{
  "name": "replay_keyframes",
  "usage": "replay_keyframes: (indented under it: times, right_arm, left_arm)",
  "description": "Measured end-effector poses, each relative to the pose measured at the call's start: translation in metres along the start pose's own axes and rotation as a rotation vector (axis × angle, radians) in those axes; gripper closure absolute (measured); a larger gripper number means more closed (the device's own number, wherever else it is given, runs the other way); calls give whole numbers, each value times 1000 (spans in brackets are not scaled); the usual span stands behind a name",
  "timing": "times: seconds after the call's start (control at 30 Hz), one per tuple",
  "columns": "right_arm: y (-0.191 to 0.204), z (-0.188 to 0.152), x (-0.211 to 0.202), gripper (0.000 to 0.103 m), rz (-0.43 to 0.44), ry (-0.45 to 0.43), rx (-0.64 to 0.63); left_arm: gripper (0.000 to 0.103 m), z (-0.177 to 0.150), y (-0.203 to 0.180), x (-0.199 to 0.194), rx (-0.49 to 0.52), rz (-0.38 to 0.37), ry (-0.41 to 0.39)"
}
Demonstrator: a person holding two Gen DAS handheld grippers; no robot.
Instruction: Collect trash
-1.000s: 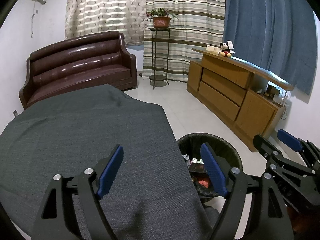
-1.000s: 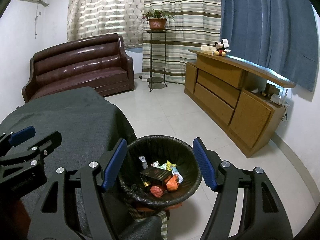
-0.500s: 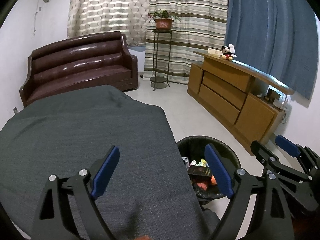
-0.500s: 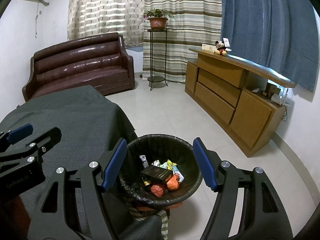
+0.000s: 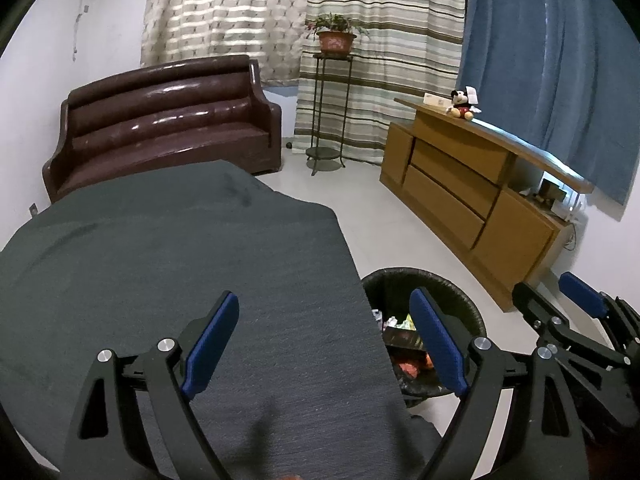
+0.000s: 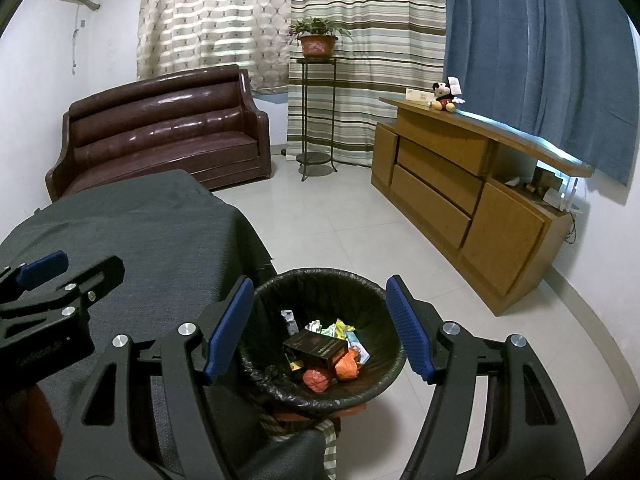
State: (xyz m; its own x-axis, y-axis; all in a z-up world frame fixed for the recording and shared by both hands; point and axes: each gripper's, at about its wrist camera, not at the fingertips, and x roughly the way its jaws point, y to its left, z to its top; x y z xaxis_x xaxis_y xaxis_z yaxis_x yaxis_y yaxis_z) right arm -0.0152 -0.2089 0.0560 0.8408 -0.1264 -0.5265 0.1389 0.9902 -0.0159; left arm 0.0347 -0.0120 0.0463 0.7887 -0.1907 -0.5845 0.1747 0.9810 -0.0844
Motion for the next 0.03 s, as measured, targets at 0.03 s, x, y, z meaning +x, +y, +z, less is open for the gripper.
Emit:
replay_keyframes:
  times: [0.03]
  right_arm:
    - [1,0,-1,36,0,1,-2]
  left_arm:
    - [19,0,0,1,-1,2,4]
